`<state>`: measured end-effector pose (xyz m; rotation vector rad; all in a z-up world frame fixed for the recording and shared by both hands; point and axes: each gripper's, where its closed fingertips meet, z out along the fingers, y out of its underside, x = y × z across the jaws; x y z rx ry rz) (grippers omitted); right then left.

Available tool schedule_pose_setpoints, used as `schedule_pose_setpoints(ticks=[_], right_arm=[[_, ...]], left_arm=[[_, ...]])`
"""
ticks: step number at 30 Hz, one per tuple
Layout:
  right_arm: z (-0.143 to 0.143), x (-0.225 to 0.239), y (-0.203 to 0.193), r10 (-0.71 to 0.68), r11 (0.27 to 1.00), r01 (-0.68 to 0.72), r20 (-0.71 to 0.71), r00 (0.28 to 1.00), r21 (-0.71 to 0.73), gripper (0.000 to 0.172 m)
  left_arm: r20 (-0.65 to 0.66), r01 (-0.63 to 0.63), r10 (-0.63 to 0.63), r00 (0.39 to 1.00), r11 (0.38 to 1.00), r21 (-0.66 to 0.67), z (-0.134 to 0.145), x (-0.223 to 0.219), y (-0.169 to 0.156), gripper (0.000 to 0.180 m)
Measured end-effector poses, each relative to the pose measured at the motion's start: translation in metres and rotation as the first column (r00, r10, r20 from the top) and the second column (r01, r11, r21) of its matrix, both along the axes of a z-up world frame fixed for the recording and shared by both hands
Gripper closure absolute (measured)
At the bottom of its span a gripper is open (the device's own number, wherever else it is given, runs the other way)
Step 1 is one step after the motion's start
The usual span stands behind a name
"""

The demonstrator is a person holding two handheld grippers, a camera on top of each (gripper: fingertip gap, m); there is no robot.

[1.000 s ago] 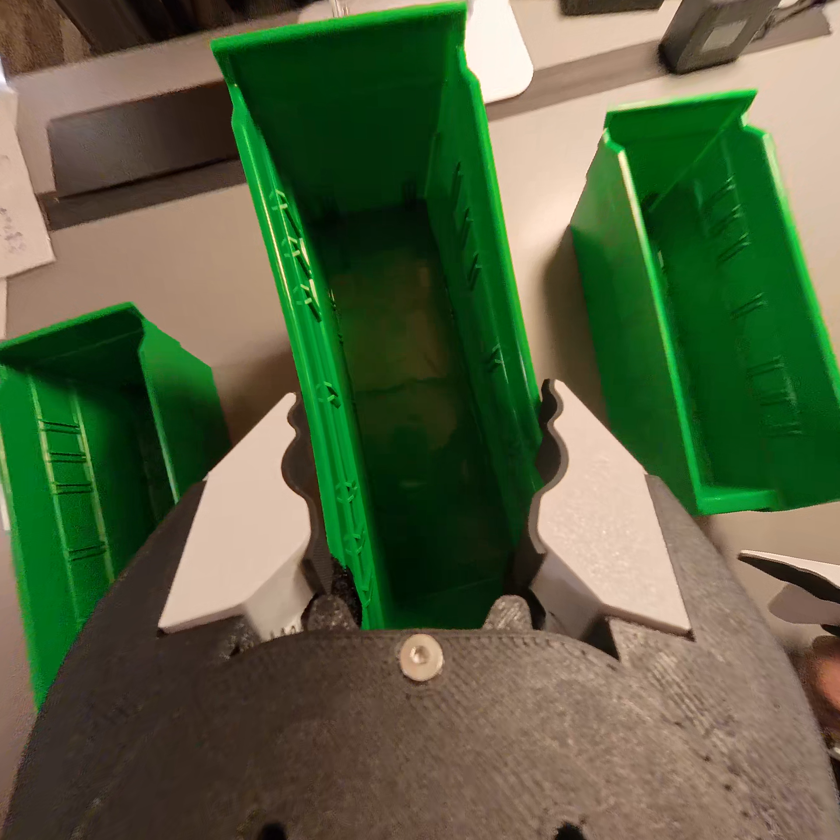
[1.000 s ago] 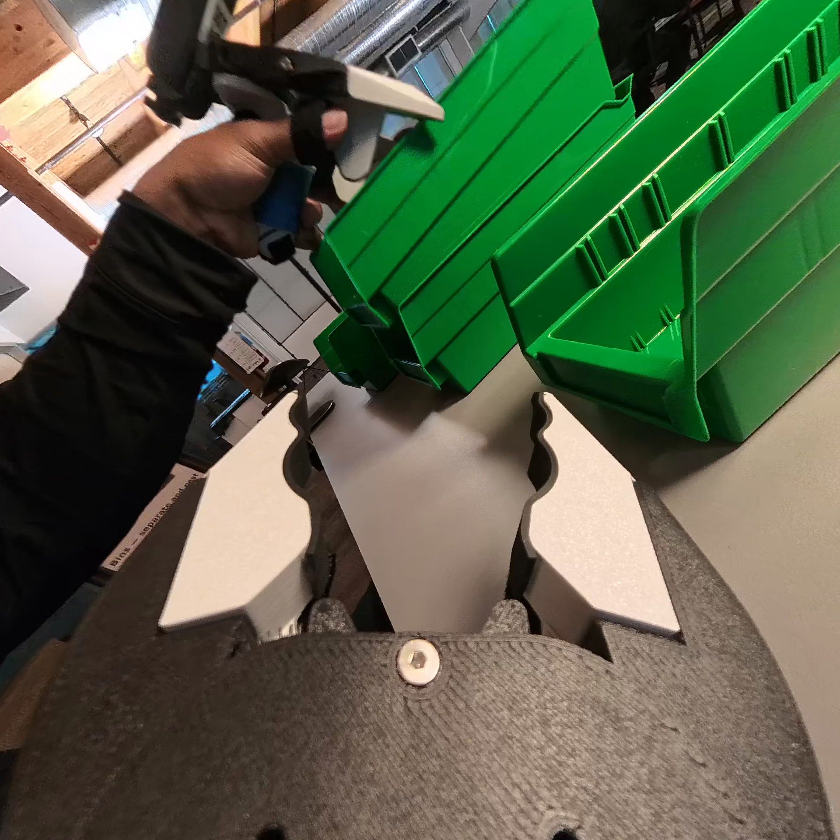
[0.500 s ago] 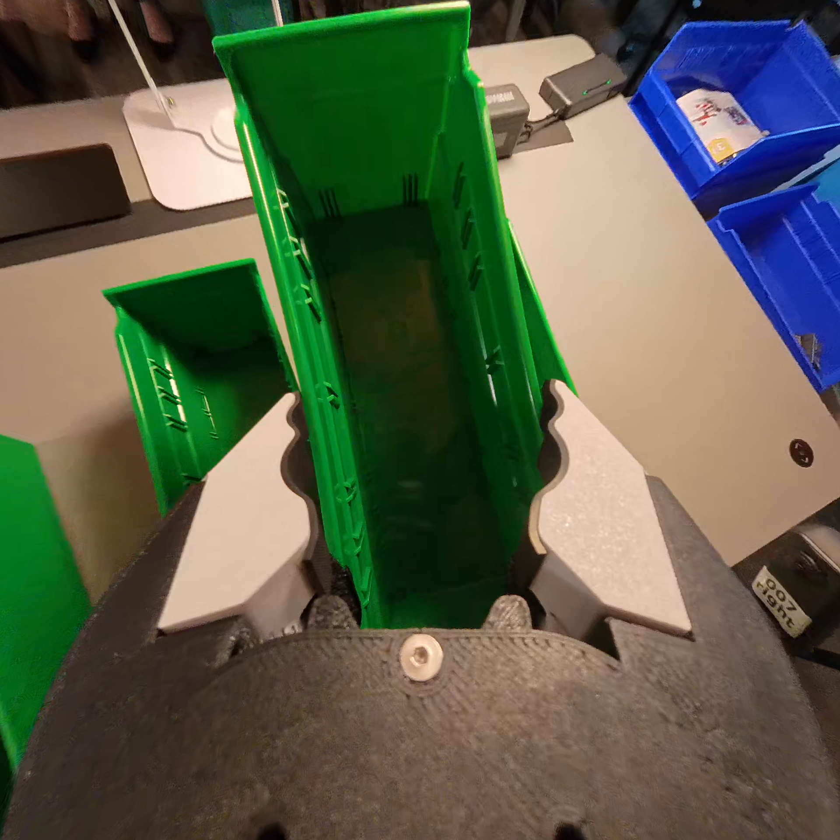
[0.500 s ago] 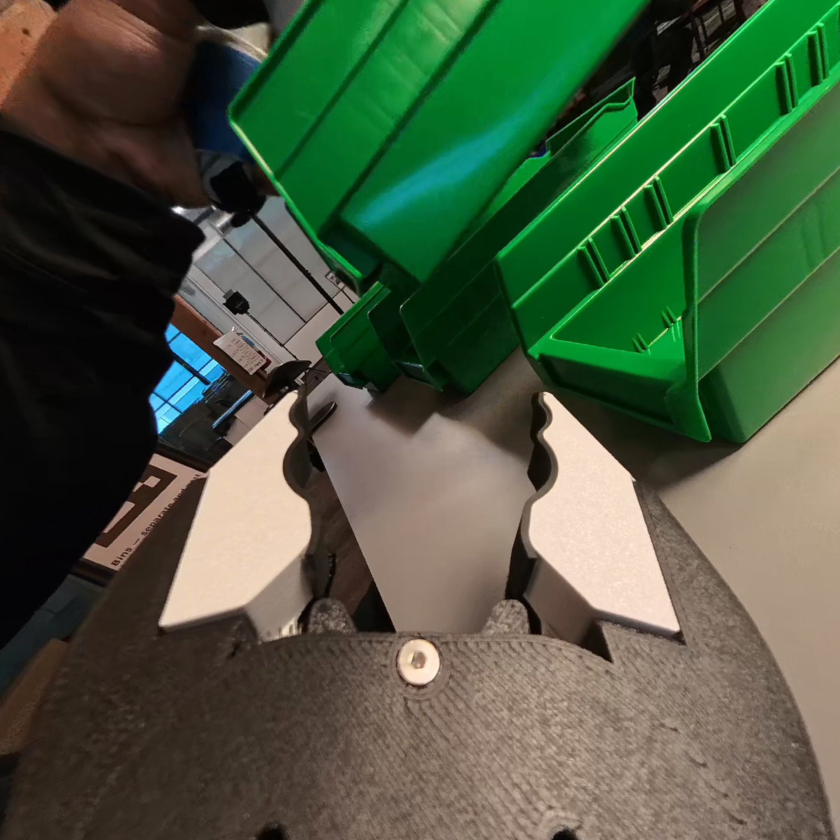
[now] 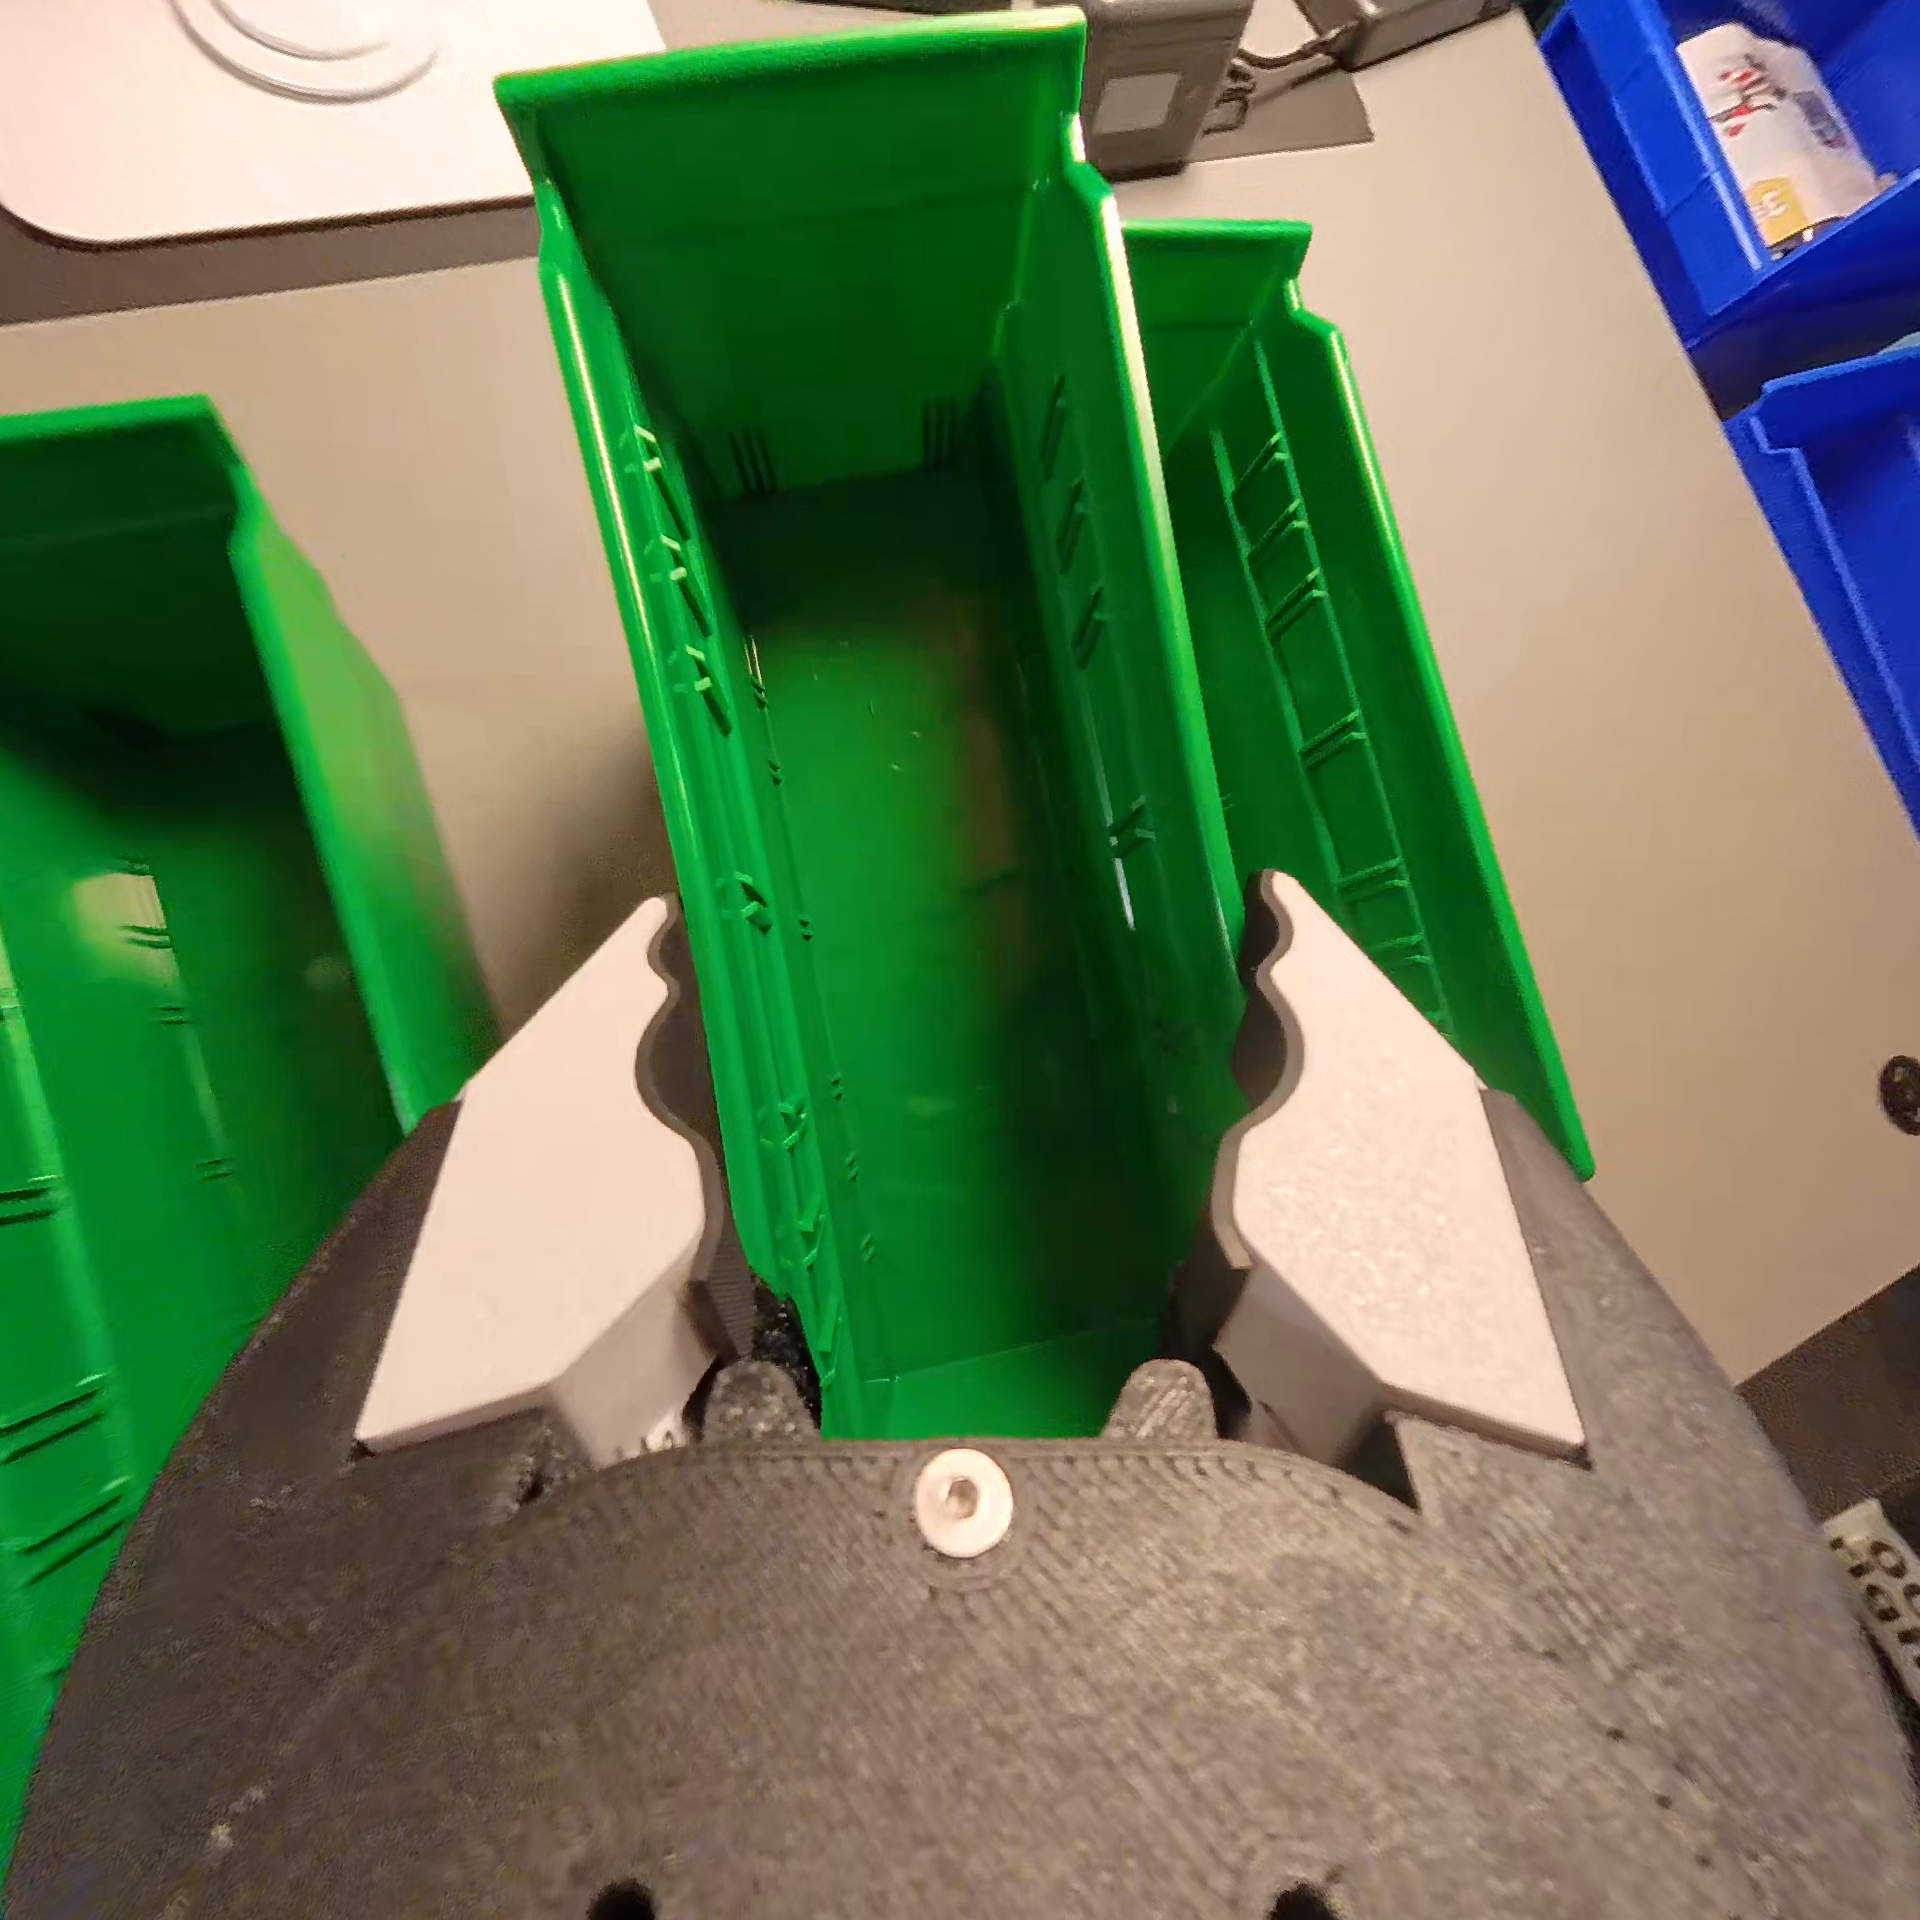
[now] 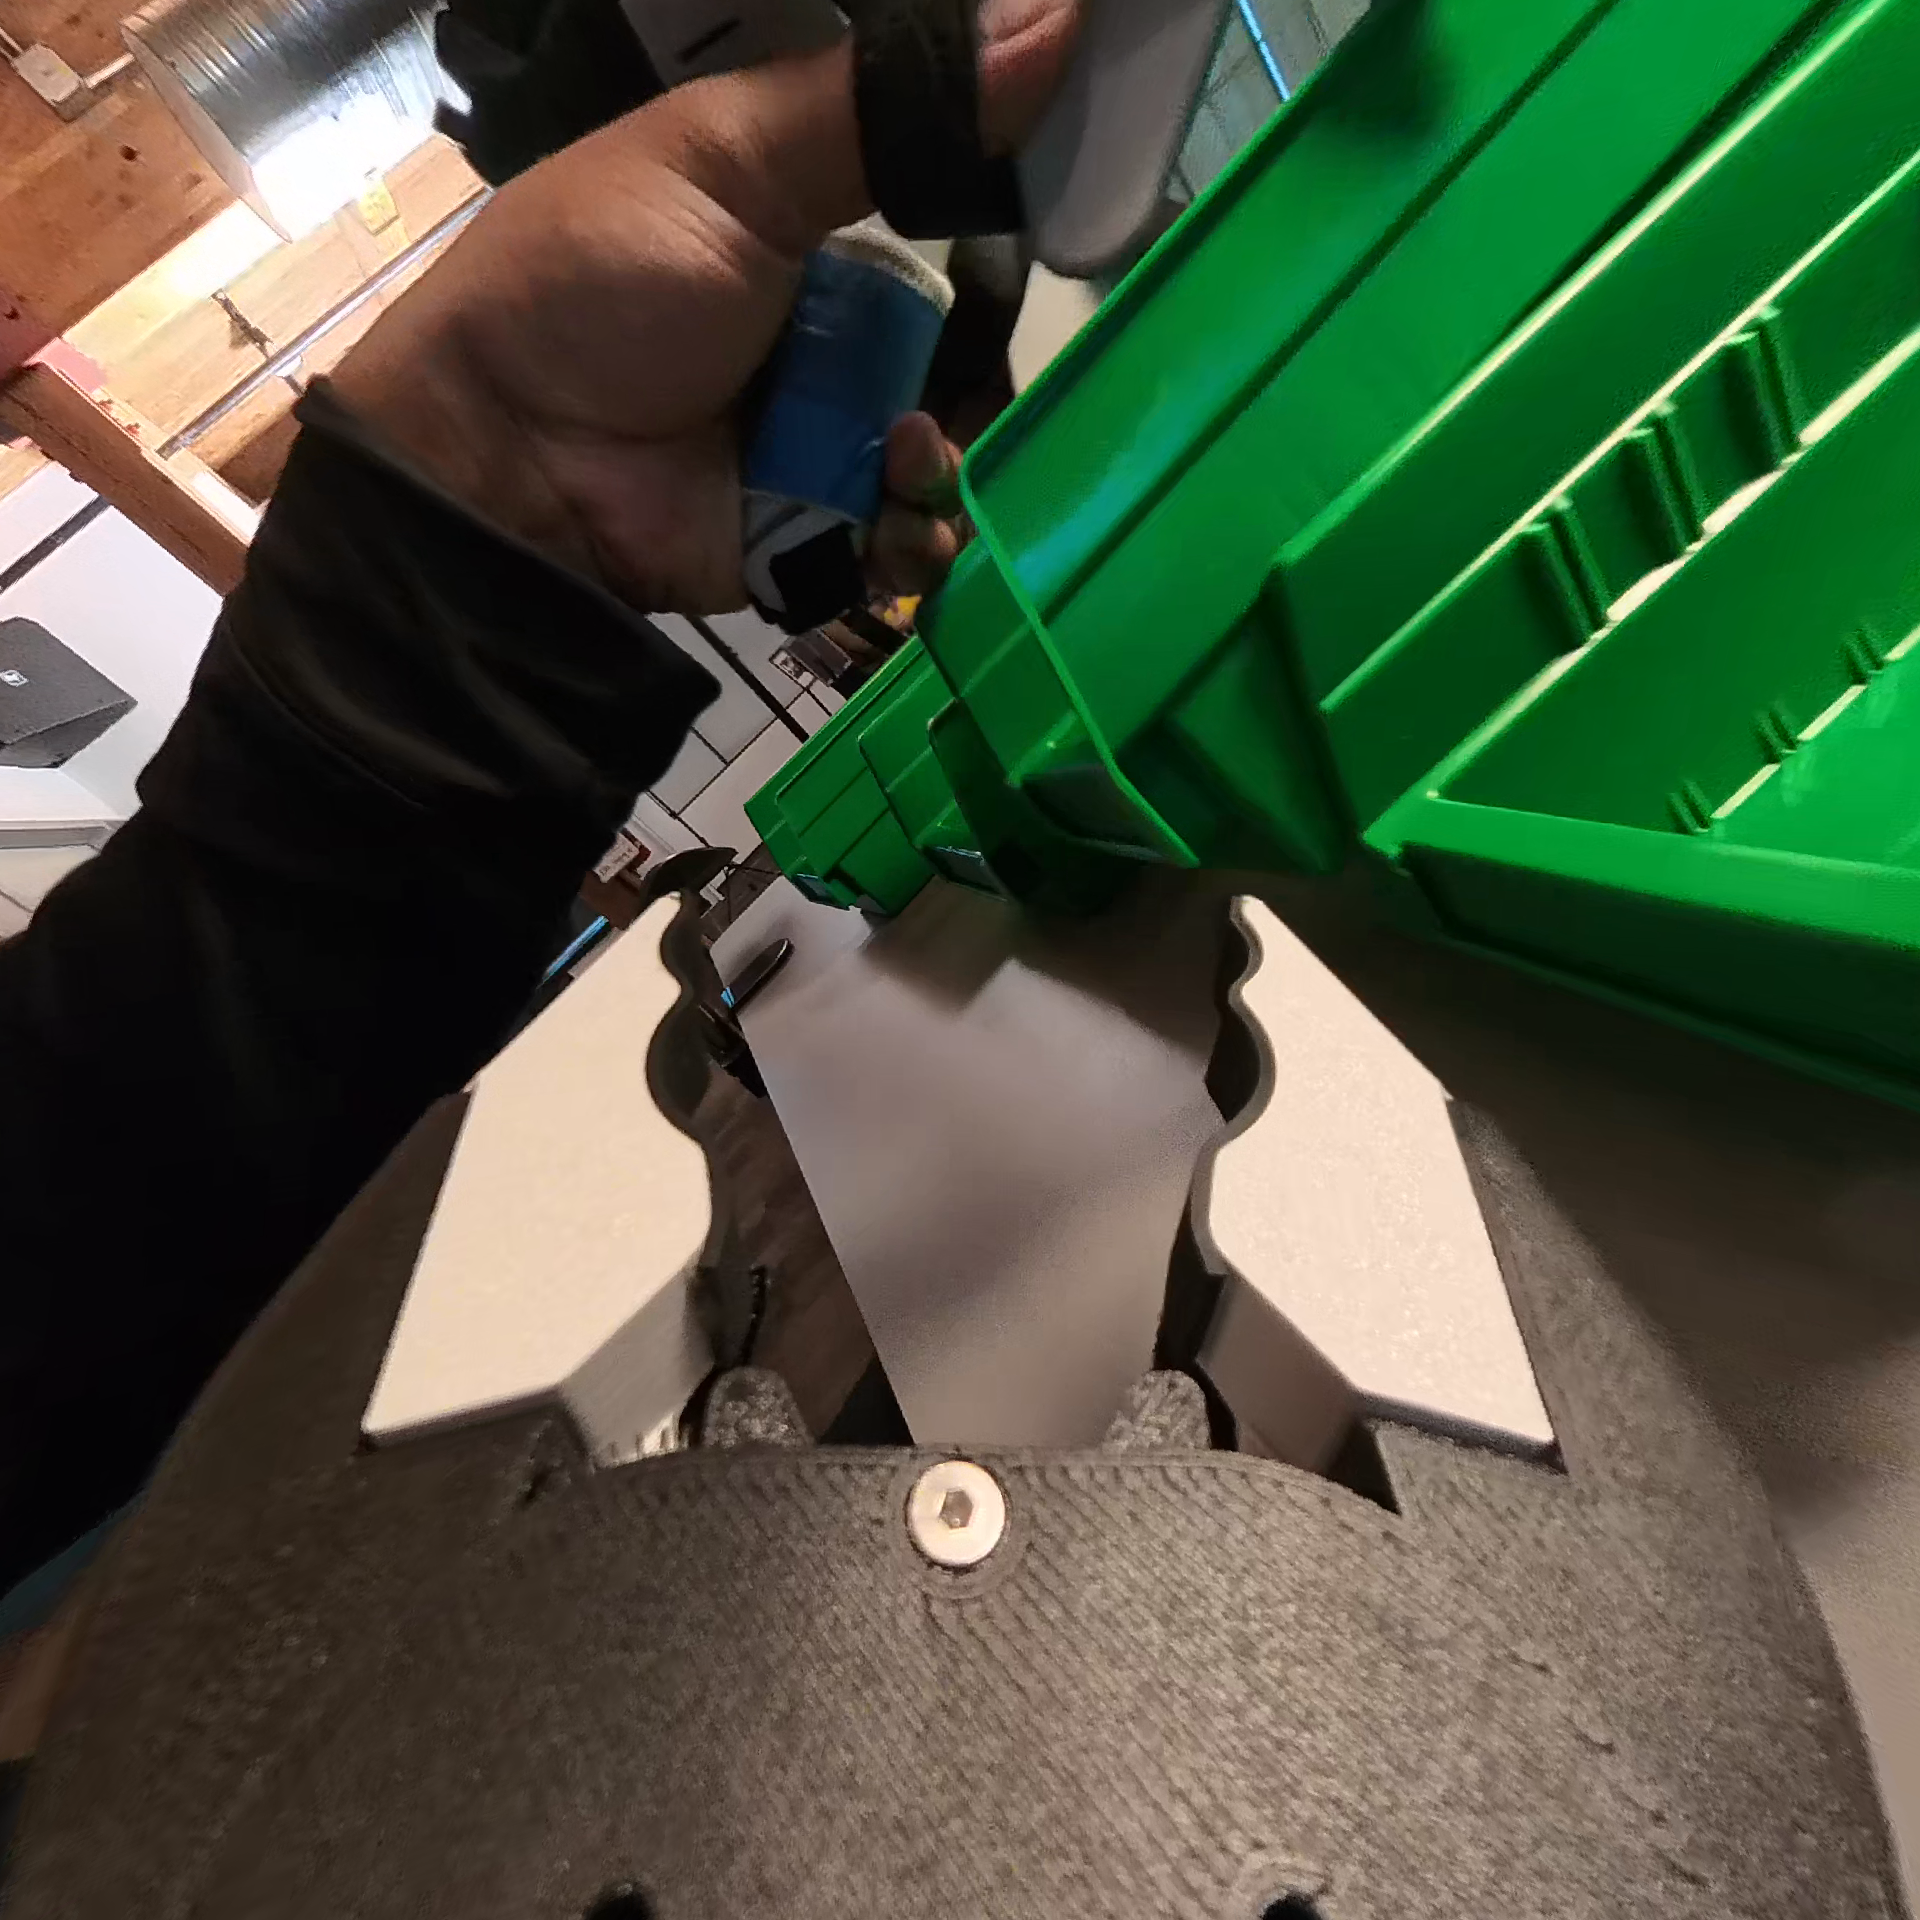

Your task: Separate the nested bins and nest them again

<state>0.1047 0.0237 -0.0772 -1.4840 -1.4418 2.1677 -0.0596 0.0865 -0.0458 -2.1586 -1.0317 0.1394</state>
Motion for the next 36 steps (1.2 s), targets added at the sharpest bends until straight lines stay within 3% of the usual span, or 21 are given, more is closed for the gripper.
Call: schedule_pose_setpoints(ticks=[5,12,14,21,25,29,33,36], right_arm=[[0.002,0.001,0.002,-0.007,1.000,0.007,-0.012,1.000,-0.005,0.074],[0.003,0.001,0.005,-0.010,0.999,0.010,-0.008,1.000,-0.031,0.074],[0.003,0.001,0.005,-0.012,1.000,0.012,-0.006,1.000,-0.028,0.074],[0.002,0.002,0.014,-0.059,0.998,0.060,-0.015,0.998,0.028,0.075],[0.020,0.011,0.054,-0.219,0.959,0.234,-0.108,0.970,0.160,0.085],[0.038,0.027,0.110,-0.418,0.809,0.476,-0.232,0.878,0.345,0.093],[0.027,0.024,0.139,-0.474,0.802,0.501,-0.163,0.865,0.326,0.092],[0.005,0.004,0.139,-0.462,0.808,0.454,-0.074,0.884,0.375,0.091]], left_arm=[[-0.009,-0.034,0.033,0.999,0.999,-0.010,-0.015,0.003,0.015,0.075],[0.007,-0.100,0.100,0.995,0.994,-0.039,-0.037,-0.010,0.005,0.073],[-0.008,-0.107,0.107,0.994,0.994,-0.008,-0.031,-0.013,0.005,0.082],[-0.079,0.014,-0.001,0.997,0.985,0.173,0.009,0.012,0.011,0.080],[-0.252,0.090,-0.032,0.967,0.970,0.224,0.037,0.033,-0.037,0.080],[-0.473,0.054,0.012,0.881,0.991,0.124,0.042,0.034,-0.126,0.081],[-0.532,-0.030,0.018,0.847,0.999,-0.014,0.016,0.027,-0.210,0.081],[-0.487,-0.088,0.096,0.868,0.995,0.040,-0.003,0.020,-0.246,0.082]])
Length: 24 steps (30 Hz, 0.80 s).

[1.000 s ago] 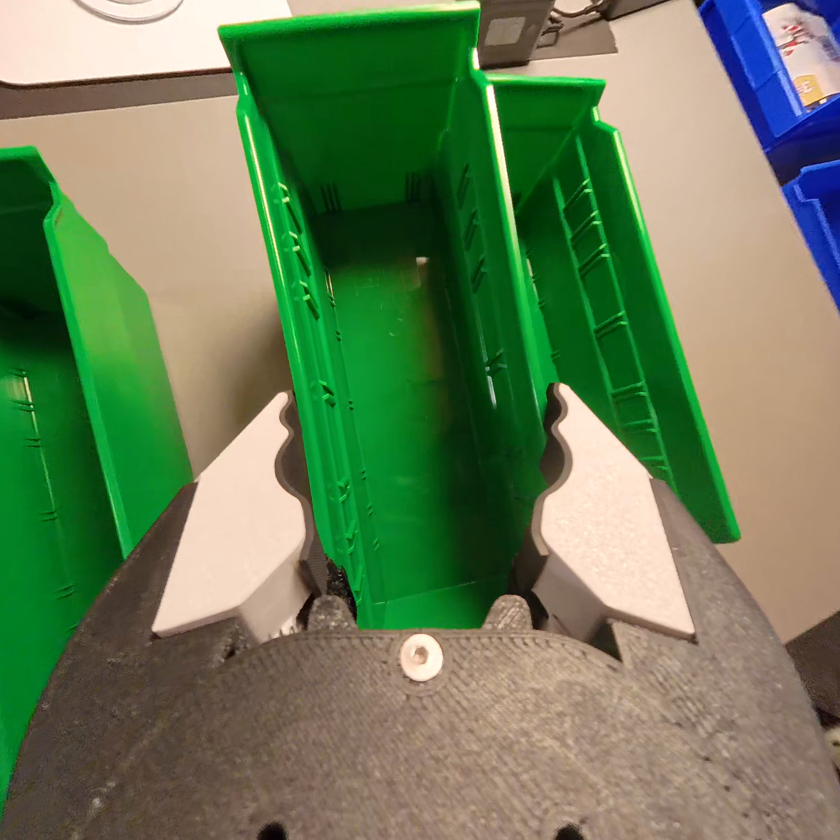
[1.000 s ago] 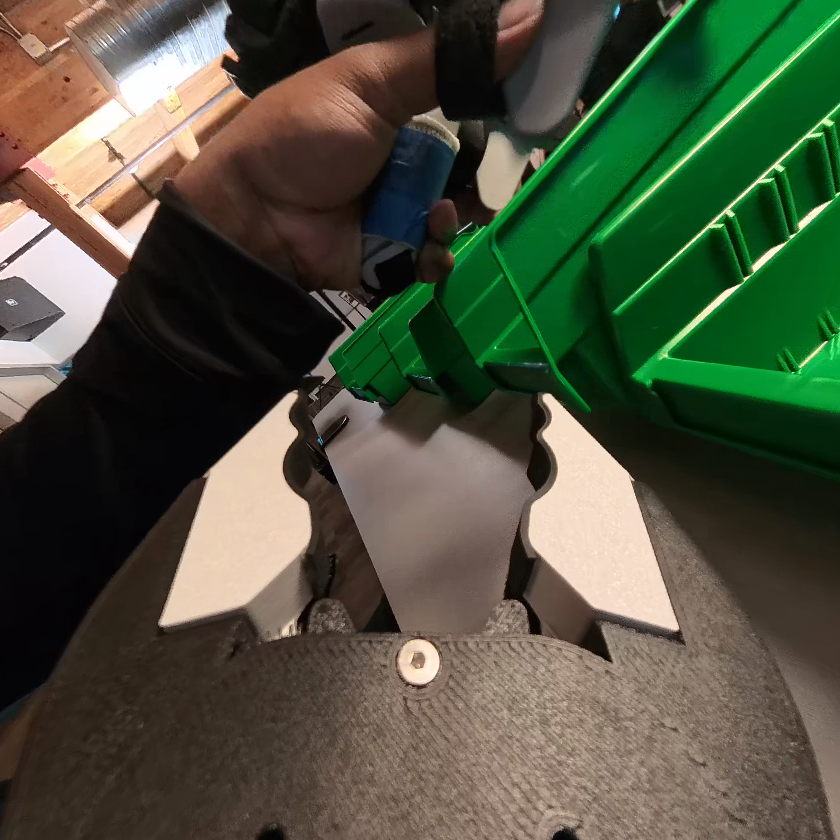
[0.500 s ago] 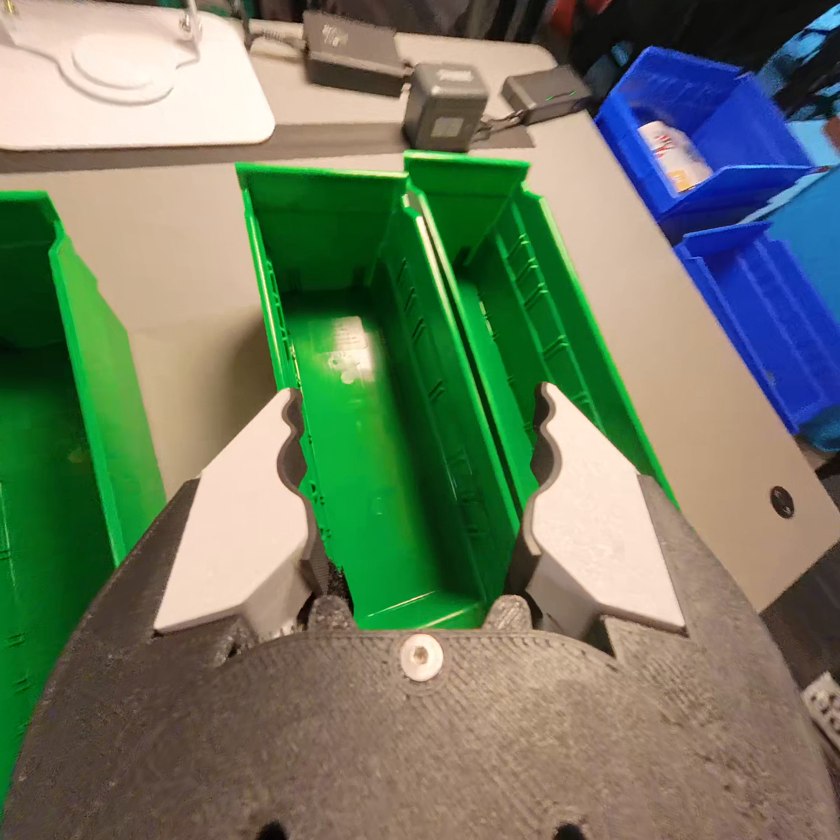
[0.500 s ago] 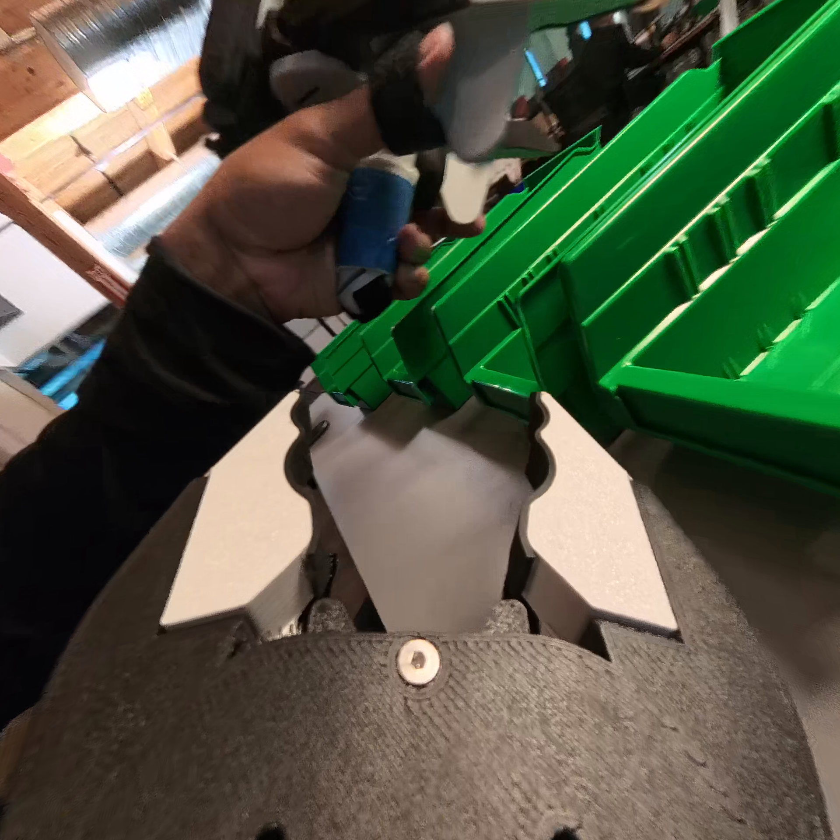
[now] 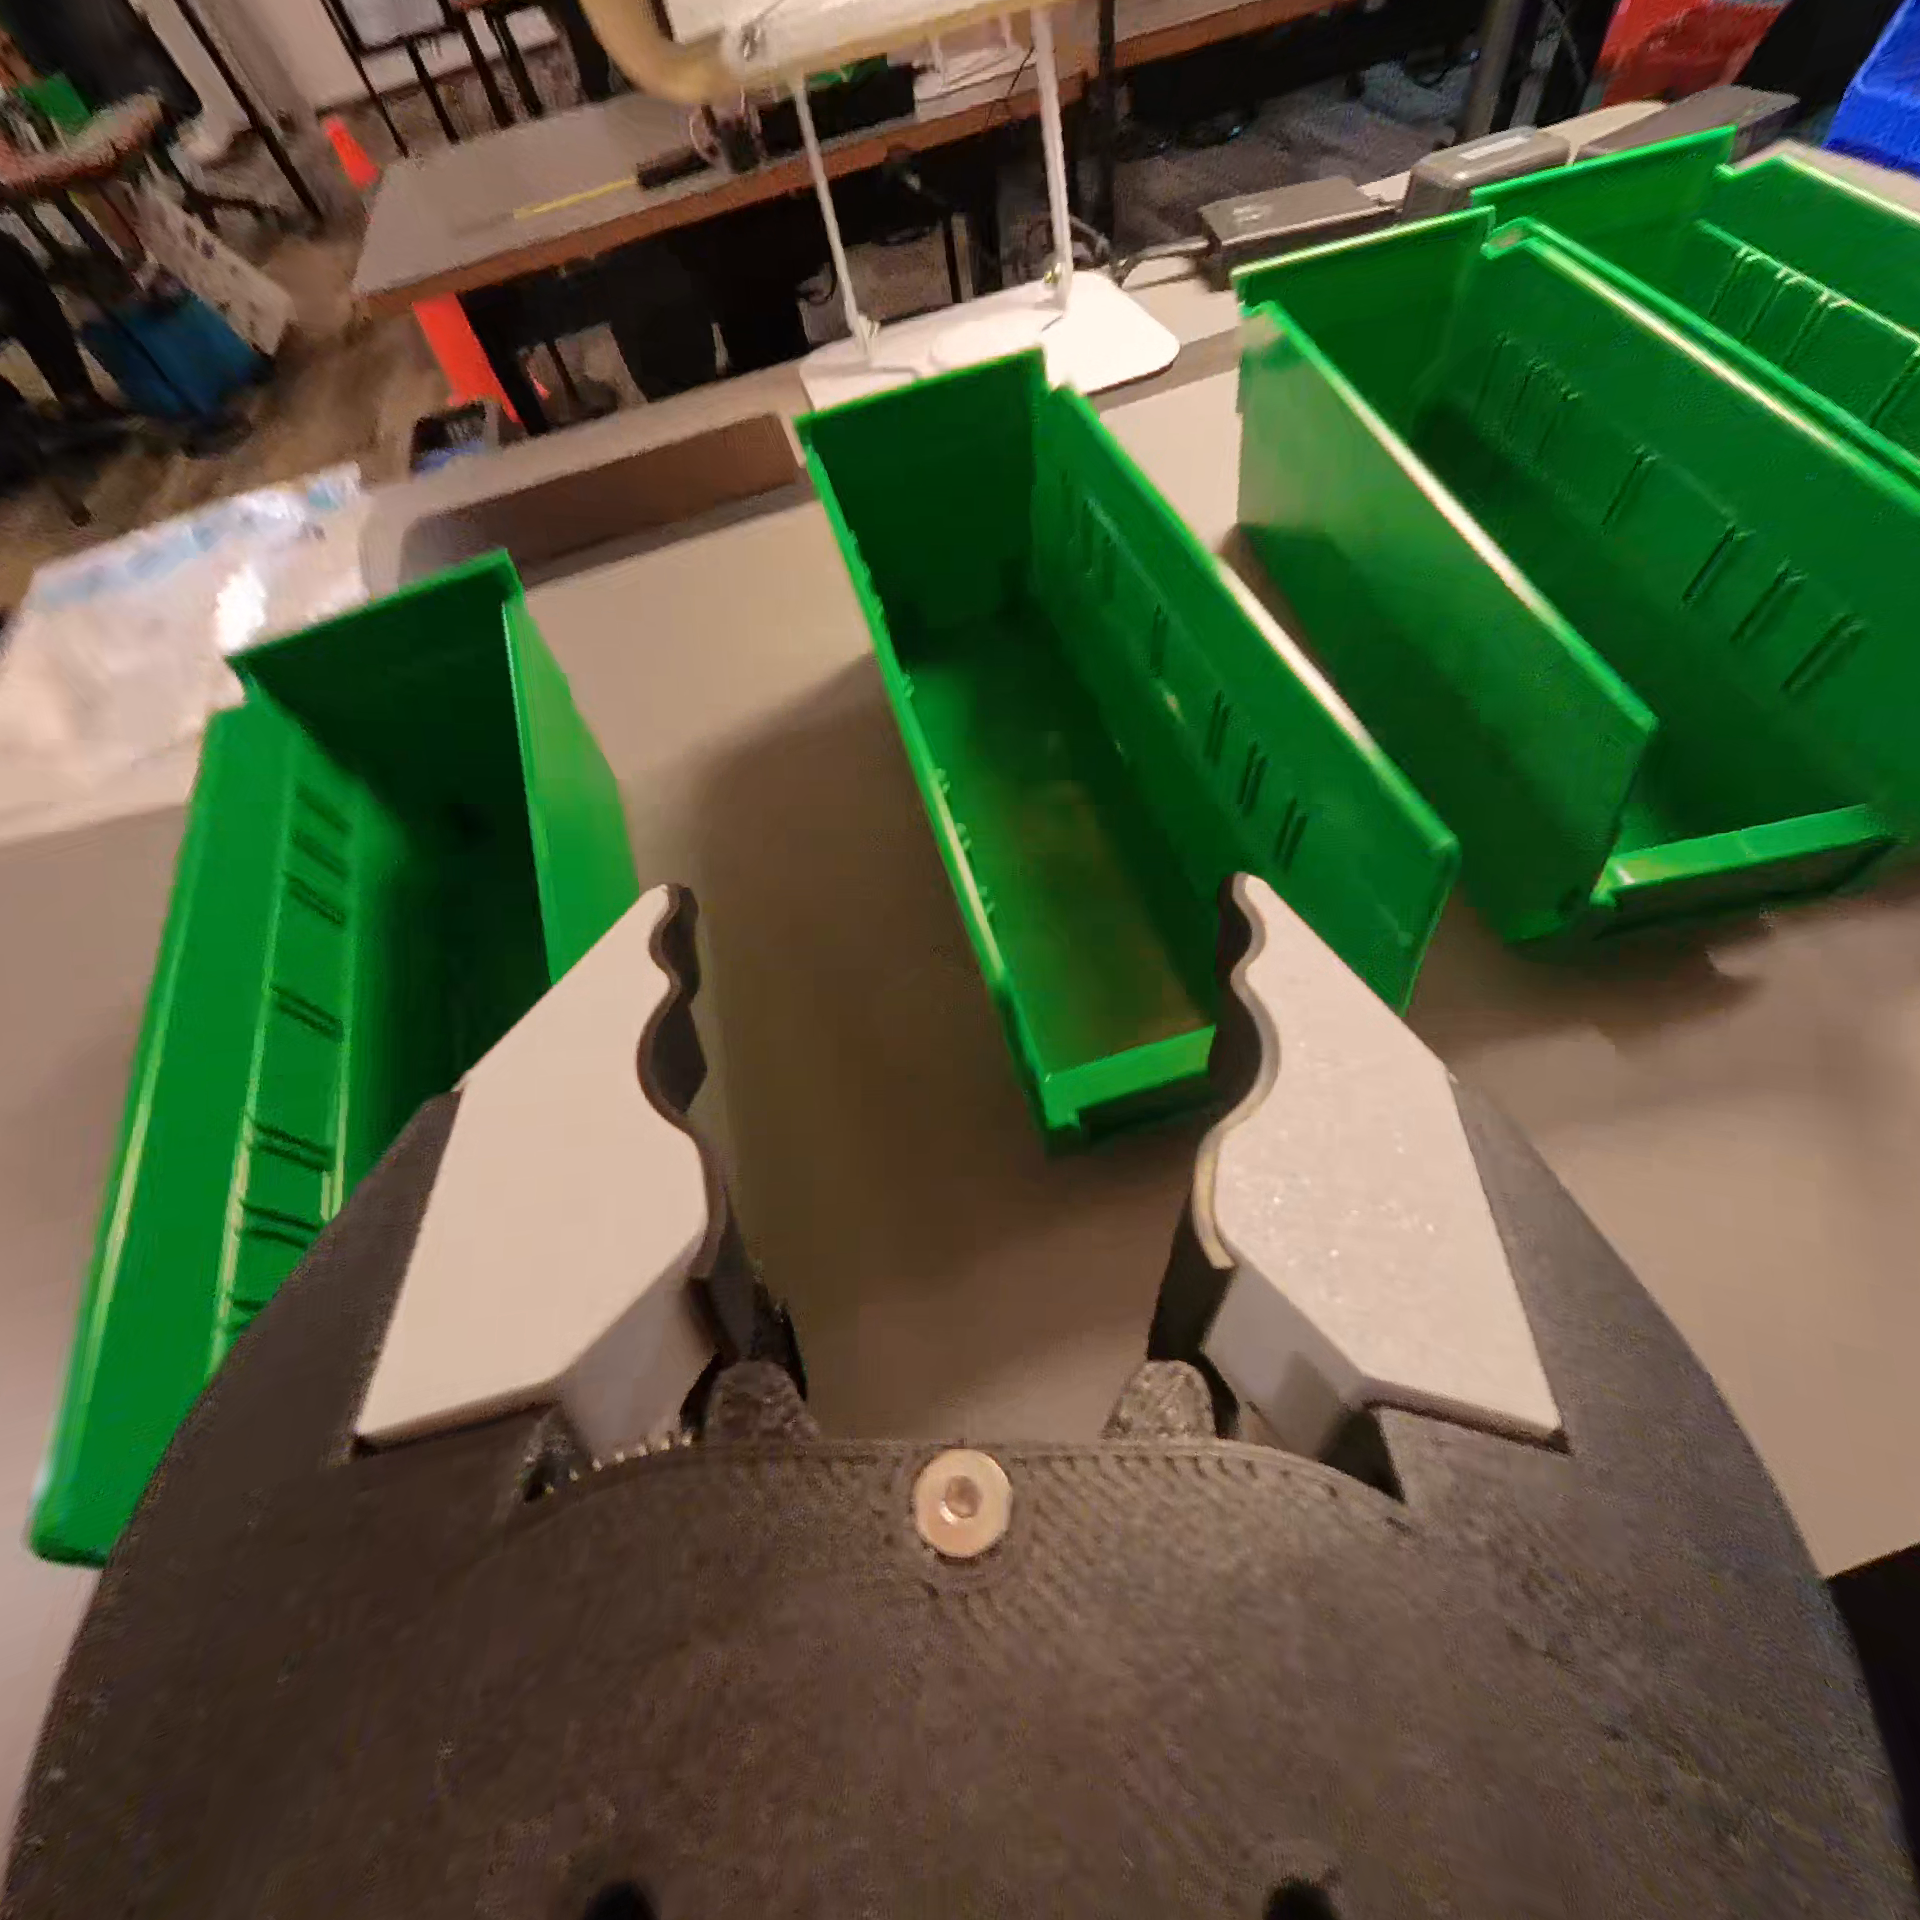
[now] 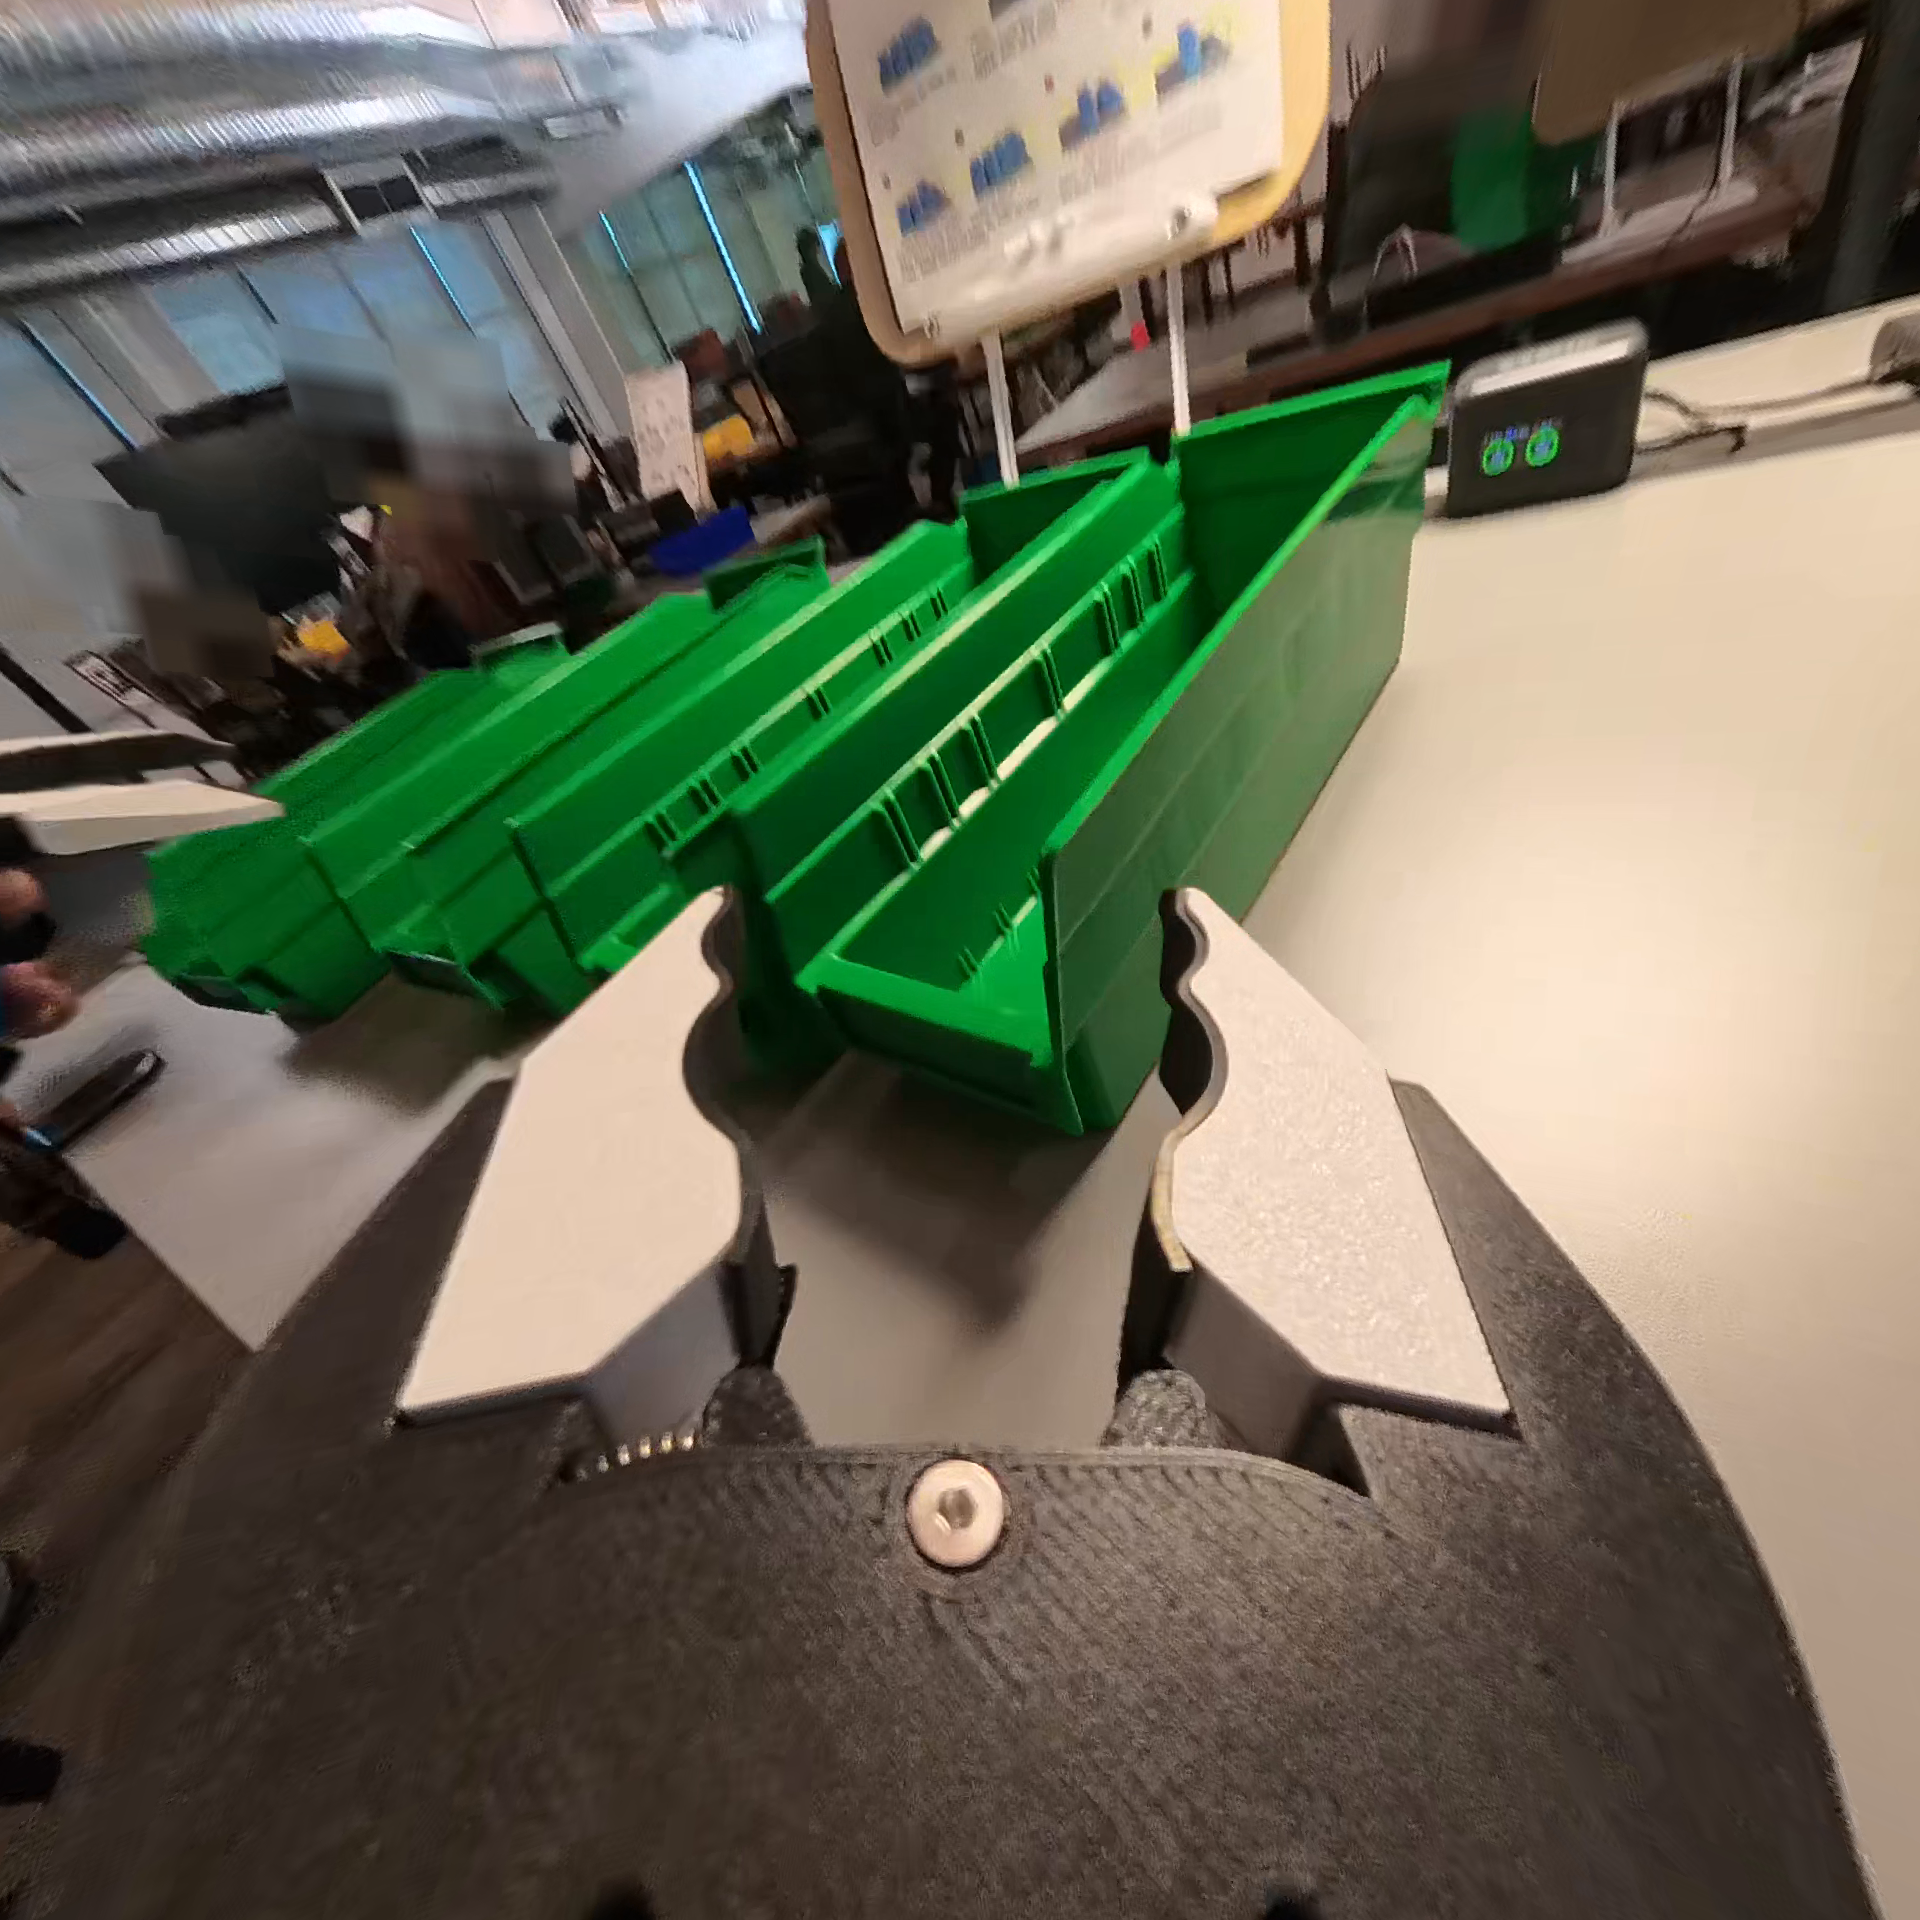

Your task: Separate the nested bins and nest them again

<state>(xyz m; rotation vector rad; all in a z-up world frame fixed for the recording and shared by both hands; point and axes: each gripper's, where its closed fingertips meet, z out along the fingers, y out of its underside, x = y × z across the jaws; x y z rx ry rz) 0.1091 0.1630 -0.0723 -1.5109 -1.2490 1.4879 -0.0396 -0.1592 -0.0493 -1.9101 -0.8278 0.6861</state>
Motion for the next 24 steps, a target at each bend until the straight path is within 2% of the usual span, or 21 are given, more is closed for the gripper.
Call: schedule_pose_setpoints(ticks=[2,4,6,8,12,15,20,24], right_arm=[[-0.019,-0.012,0.000,-0.017,0.999,0.014,0.086,0.996,0.040,0.100],[-0.033,-0.019,0.011,-0.079,0.994,0.067,0.145,0.986,0.086,0.127],[-0.030,-0.021,0.018,-0.098,0.993,0.090,0.128,0.987,0.071,0.159],[-0.030,-0.019,0.032,-0.144,0.988,0.135,0.138,0.980,0.069,0.162],[-0.029,-0.004,0.064,-0.248,0.967,0.236,0.149,0.957,0.092,0.168],[-0.029,0.010,0.084,-0.305,0.952,0.296,0.146,0.941,0.080,0.168],[-0.029,0.019,0.102,-0.366,0.930,0.356,0.155,0.917,0.091,0.167],[-0.029,0.017,0.110,-0.404,0.914,0.391,0.165,0.900,0.106,0.166]], left_arm=[[0.064,0.002,-0.005,0.998,0.999,0.040,-0.017,0.000,-0.005,0.084],[0.090,0.006,-0.009,0.996,0.999,0.032,-0.032,-0.002,-0.003,0.085],[0.088,0.008,-0.008,0.996,1.000,0.000,-0.043,-0.006,0.004,0.087],[0.083,0.005,-0.002,0.997,0.999,-0.038,-0.050,-0.011,0.011,0.087],[0.030,-0.042,0.045,0.999,0.993,-0.112,-0.058,-0.020,0.017,0.100],[0.038,-0.058,0.060,0.997,0.997,-0.058,-0.062,-0.023,0.023,0.115],[0.021,-0.090,0.090,0.996,0.995,0.041,-0.065,-0.028,0.029,0.160],[0.016,-0.136,0.135,0.991,0.986,0.092,-0.065,-0.031,0.028,0.174]])
